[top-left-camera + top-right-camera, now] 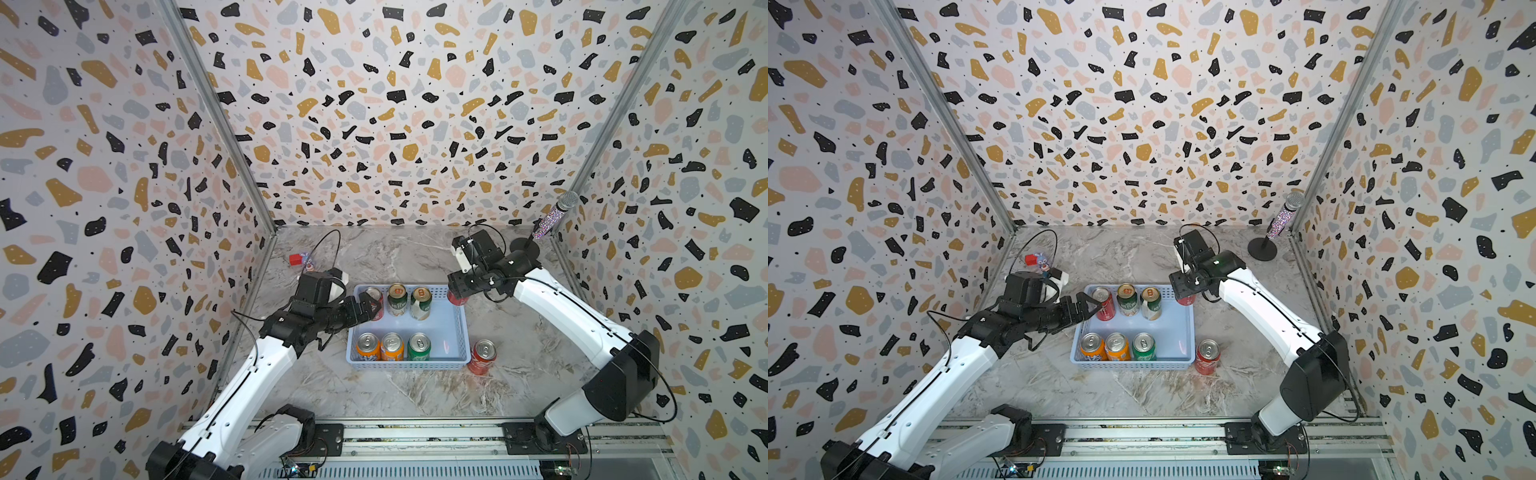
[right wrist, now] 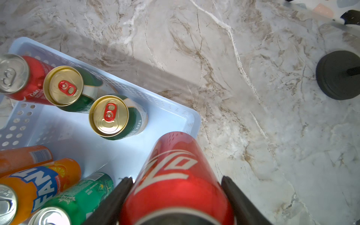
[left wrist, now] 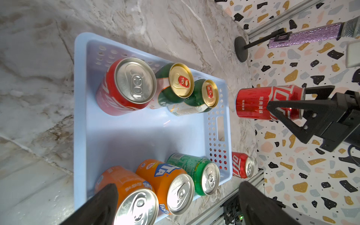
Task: Take out the drinks from the basket
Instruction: Pick up the drink from the basket, then place the drink at the center of the board.
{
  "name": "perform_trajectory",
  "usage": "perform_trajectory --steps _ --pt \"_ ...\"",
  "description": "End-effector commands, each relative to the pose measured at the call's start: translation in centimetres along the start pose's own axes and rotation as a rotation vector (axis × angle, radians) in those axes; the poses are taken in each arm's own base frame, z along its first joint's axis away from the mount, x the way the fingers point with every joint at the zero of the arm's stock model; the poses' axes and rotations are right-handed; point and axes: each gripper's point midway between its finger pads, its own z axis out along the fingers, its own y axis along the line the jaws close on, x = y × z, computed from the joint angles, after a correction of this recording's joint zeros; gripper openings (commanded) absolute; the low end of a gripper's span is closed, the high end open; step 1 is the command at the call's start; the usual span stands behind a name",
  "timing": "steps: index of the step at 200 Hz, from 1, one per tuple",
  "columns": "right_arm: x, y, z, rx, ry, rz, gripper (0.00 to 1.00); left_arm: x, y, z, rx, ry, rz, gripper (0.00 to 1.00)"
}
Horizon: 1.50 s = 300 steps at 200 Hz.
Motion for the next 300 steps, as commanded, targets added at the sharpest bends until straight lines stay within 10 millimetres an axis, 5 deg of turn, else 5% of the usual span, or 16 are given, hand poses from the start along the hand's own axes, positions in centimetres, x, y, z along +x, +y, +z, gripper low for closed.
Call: perform_trajectory --steps 1,106,300 --pt "-1.6 -1.0 -3.8 0.027 -0.099 -0.009 0.32 -1.6 -2.1 -0.4 0.037 -0.054 0.031 1.0" --pt "1.5 -3.8 -3.3 0.101 -0.048 0.007 0.33 0.7 -5.6 1.8 0.064 0.025 0.109 1.0" --pt "6.0 -6.4 6.6 0.154 0.073 0.153 0.33 3.8 -4.3 3.6 0.028 0.101 0.171 1.0"
